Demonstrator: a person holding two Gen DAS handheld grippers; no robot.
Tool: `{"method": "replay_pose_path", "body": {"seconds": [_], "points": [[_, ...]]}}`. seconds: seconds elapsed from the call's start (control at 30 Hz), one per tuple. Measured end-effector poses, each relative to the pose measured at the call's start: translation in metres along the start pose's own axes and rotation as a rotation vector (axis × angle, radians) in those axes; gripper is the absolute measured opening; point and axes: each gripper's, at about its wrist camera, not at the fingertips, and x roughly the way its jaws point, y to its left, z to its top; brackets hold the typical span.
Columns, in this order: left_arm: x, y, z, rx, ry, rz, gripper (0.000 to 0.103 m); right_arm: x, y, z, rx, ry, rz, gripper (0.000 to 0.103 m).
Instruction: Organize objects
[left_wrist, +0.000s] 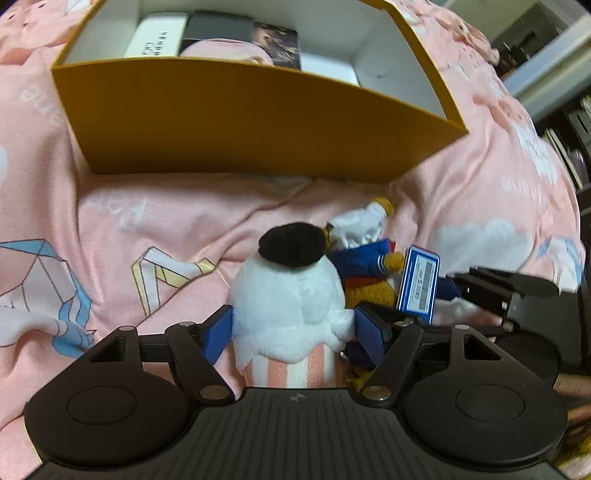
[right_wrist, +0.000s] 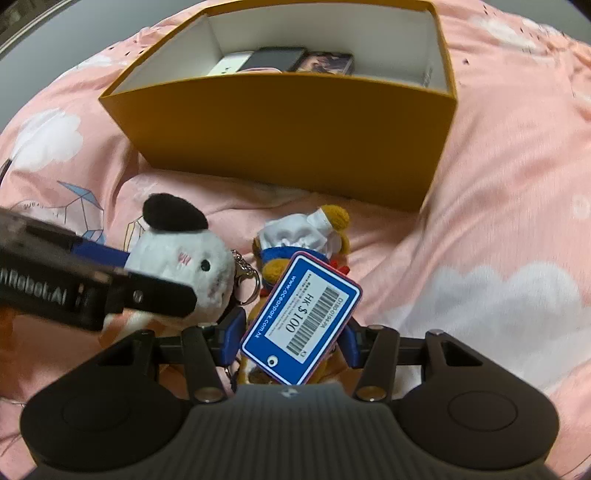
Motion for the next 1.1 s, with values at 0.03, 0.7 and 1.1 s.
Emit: {"method": "replay_pose_path", "body": {"seconds": [0.03,0.7,1.1], "points": [[-0.001,0.001,-0.002,-0.013,-0.02,-0.002,0.079,0.0,-0.002,-0.001,0.013,-0.004,0.005,0.054],[-0.052,-0.012,-0.002,0.038,-0.136,-0.089,0.056,-0.072,-0.015,0.011,0.096,-0.162,0.025,0.049],[-0.028,-0.06,-0.021,0.281,-0.105,0.016,0.063,-0.044,-0.034,-0.016,0.25,-0.095,0.145,0.049]]}}
